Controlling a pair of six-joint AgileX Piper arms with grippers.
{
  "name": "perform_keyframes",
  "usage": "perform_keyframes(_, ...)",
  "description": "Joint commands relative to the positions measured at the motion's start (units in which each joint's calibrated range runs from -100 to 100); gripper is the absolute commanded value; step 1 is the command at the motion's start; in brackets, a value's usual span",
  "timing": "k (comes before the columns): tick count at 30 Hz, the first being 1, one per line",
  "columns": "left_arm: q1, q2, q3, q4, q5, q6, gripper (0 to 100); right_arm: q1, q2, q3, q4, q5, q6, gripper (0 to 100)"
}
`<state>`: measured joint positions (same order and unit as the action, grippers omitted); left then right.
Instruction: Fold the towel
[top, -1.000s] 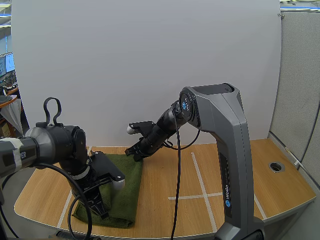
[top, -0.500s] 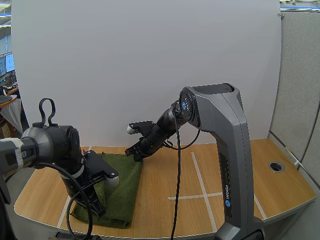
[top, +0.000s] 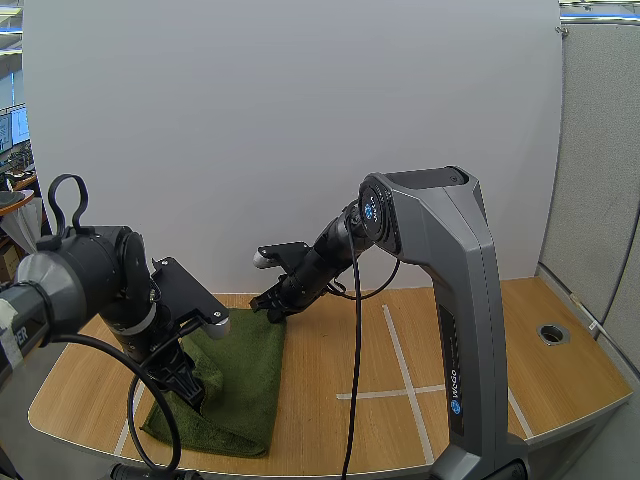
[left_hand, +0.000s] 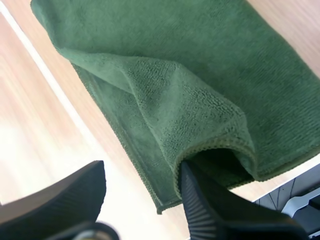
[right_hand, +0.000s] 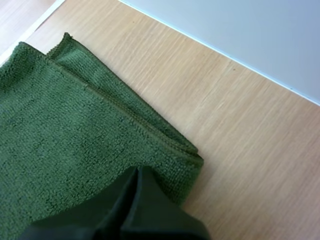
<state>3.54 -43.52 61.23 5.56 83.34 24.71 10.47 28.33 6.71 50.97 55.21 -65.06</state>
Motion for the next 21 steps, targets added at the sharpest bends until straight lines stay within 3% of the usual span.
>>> perform_keyframes(1, 0.08, -0.44, -0.57, 5.09, 0.78, -3.05, 75, -0.03, -0.29, -0.20, -0.59, 0.14, -0.54, 0)
perform_keyframes(8, 0.08, -0.44, -0.85, 15.05, 1.02, -7.51, 75, -0.03, -0.29, -0.20, -0.59, 0.14, -0.54, 0)
perform_keyframes(21, 0.08, -0.44, -11.06, 15.03, 12.49, -10.54, 75, -0.03, -0.29, -0.20, -0.59, 0.14, -0.54, 0)
